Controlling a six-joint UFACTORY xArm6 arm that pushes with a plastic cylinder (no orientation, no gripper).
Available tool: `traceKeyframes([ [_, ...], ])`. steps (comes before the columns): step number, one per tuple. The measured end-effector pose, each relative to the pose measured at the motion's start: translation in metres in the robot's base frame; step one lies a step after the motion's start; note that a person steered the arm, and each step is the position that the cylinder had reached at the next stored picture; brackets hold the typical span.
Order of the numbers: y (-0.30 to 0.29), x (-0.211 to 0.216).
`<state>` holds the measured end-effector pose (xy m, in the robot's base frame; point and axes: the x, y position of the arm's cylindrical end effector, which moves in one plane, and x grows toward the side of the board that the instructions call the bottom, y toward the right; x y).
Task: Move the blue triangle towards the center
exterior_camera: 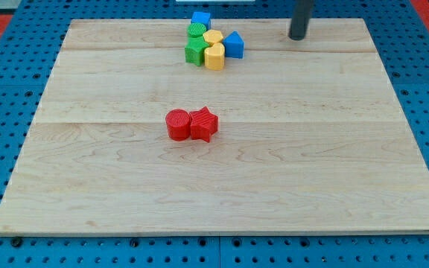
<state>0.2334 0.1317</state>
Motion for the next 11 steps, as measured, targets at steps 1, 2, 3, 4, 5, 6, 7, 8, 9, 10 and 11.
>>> traceKeyframes([
  [1,-0.057,0.0],
  [2,-0.11,-0.001],
  [3,-0.119,-0.001],
  [4,-0.119,-0.001],
  [5,-0.118,0.002],
  [6,-0.114,0.006],
  [7,-0.106,0.016],
  [8,-0.099,0.032],
  [9,-0.096,0.047],
  [10,-0.106,0.069],
  [11,-0.109,0.089],
])
